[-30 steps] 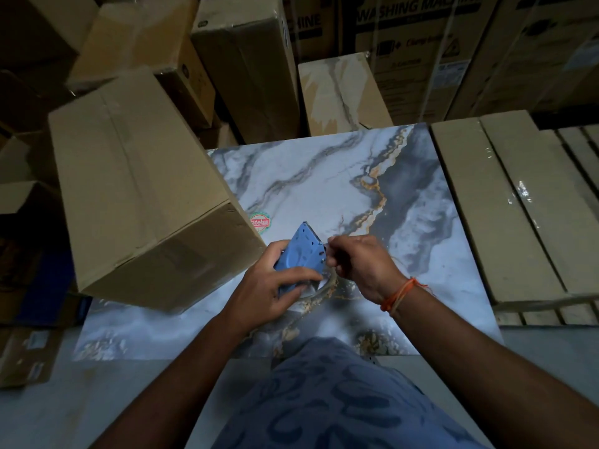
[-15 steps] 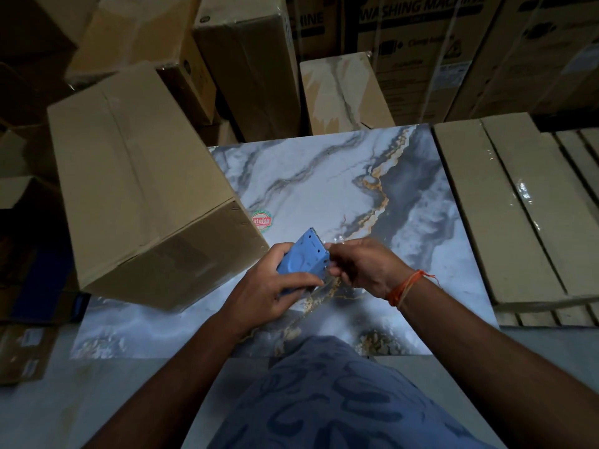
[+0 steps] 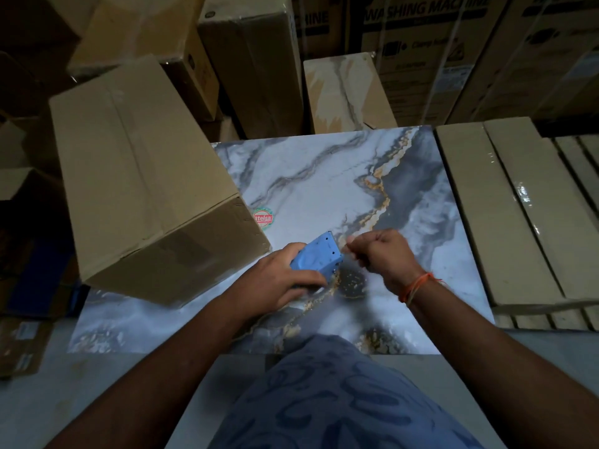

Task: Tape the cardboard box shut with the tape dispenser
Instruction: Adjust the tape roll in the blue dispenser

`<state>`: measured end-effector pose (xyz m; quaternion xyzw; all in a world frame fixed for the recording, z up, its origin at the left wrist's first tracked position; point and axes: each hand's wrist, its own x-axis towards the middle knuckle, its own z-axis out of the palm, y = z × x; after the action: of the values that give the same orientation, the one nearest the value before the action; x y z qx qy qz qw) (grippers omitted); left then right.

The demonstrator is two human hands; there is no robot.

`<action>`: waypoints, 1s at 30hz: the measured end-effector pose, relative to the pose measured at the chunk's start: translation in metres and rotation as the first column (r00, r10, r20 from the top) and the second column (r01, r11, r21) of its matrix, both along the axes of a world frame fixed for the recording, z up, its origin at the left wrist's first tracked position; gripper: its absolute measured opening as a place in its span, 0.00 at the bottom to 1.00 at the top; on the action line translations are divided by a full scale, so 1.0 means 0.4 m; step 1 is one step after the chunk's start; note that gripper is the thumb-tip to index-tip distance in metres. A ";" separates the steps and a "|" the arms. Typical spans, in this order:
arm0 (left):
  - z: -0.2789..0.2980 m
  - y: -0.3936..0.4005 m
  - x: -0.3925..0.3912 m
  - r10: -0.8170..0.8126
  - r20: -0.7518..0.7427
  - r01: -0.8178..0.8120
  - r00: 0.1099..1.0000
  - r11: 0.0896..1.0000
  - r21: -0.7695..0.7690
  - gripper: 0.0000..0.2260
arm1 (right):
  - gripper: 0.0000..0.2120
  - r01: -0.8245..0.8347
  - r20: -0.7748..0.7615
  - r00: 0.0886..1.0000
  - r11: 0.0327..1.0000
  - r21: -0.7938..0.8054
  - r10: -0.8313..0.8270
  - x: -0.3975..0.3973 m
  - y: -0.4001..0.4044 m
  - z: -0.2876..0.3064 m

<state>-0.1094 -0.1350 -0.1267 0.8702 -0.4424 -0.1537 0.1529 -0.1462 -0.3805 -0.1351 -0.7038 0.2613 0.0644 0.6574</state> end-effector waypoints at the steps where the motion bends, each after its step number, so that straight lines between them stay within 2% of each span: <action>1: -0.002 0.004 0.003 -0.011 -0.003 0.011 1.000 0.999 0.040 0.13 | 0.10 0.054 0.007 0.999 0.999 0.005 -0.054 0.003 -0.028 0.008; 3: -0.007 0.021 0.008 -0.024 -0.045 0.029 0.999 0.991 0.127 0.13 | 0.09 0.124 0.015 0.992 0.992 -0.007 -0.124 0.010 -0.108 0.024; 9: -0.030 0.019 0.044 -0.071 -0.069 0.090 0.995 0.936 0.339 0.16 | 0.10 0.132 -0.002 0.991 0.990 -0.054 -0.133 -0.015 -0.244 0.022; 12: -0.030 -0.049 0.041 -0.016 -0.057 0.038 0.998 0.913 0.405 0.17 | 0.11 0.158 0.019 0.987 0.986 -0.052 -0.157 -0.025 -0.240 0.006; 14: -0.051 -0.082 0.043 0.090 -0.069 -0.050 0.994 0.896 0.441 0.24 | 0.12 0.158 0.040 0.987 0.985 -0.076 -0.155 -0.036 -0.243 0.000; 15: -0.067 -0.099 0.043 0.129 -0.095 -0.073 0.987 0.891 0.449 0.30 | 0.12 0.153 0.056 0.987 0.983 -0.098 -0.148 -0.042 -0.246 -0.003; 16: -0.082 -0.113 0.032 0.087 -0.118 -0.026 0.989 0.896 0.443 0.34 | 0.12 0.143 0.076 0.988 0.982 -0.124 -0.135 -0.048 -0.246 -0.005; 17: -0.087 -0.130 0.022 0.064 -0.138 0.005 0.988 0.892 0.452 0.32 | 0.12 0.131 0.099 0.988 0.980 -0.153 -0.116 -0.054 -0.247 -0.005; 20: -0.071 -0.173 0.011 -0.014 -0.098 0.057 0.995 0.891 0.450 0.14 | 0.13 0.104 0.156 0.985 0.966 -0.237 -0.068 -0.068 -0.250 -0.007; 24: -0.060 -0.204 0.002 -0.144 -0.063 0.157 0.988 0.869 0.469 0.22 | 0.13 0.108 0.201 0.979 0.945 -0.309 -0.046 -0.073 -0.260 -0.007; 30: -0.059 -0.224 -0.005 -0.088 -0.072 0.110 0.994 0.908 0.405 0.24 | 0.13 0.117 0.176 0.983 0.922 -0.370 -0.055 -0.079 -0.295 -0.007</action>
<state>-0.1113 -0.2247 -0.1504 0.8552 -0.4399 -0.2726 -0.0286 -0.1779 -0.4983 -0.1377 -0.8081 0.2451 -0.0738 0.5306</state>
